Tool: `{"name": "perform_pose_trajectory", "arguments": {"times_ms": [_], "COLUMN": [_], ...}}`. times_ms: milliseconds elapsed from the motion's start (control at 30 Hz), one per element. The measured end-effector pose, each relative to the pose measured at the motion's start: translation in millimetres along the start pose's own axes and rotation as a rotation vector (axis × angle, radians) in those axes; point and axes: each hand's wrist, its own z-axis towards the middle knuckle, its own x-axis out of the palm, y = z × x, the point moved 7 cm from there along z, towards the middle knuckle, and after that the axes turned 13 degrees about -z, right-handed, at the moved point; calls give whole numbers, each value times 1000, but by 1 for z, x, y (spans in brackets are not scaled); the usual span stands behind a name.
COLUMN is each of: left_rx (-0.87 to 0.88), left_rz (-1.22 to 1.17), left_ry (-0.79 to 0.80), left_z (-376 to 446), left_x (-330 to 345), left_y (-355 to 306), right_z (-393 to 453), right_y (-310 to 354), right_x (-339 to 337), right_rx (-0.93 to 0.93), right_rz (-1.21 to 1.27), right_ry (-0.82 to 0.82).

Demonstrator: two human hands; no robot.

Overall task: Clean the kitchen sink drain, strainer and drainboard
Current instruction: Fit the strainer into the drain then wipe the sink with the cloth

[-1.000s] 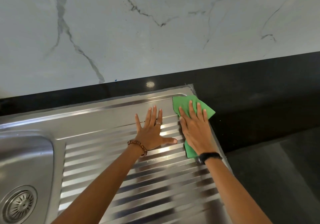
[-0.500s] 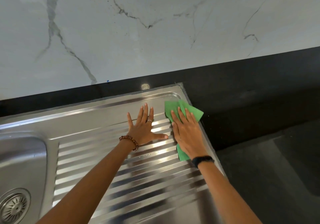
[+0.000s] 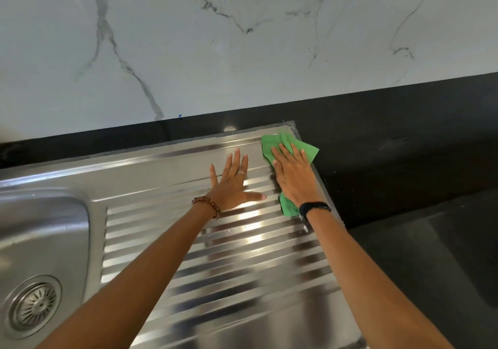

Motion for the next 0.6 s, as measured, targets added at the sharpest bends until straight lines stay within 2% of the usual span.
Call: {"name": "perform_pose_trajectory", "arguments": {"times_ms": [67, 200, 267, 367, 467, 600], "left_rx": [28, 54, -17, -200, -355, -332], "left_rz": [-63, 35, 23, -137, -345, -521], "left_ry": [-83, -234, -313, -413, -459, -537], "left_z": [-12, -66, -102, -154, -191, -211], "left_x": [-13, -34, -40, -43, -41, -40], "left_y": [9, 49, 82, 129, 159, 166], "right_z": [-23, -54, -52, -50, -52, -52], "right_y": [0, 2, 8, 34, 97, 203], "right_x": [2, 5, 1, -5, -14, -19], "right_rx": [-1, 59, 97, 100, 10, -130], "right_rz": [43, 96, 136, 160, 213, 300], "right_ry": [-25, -49, -48, -60, -99, -104]}}
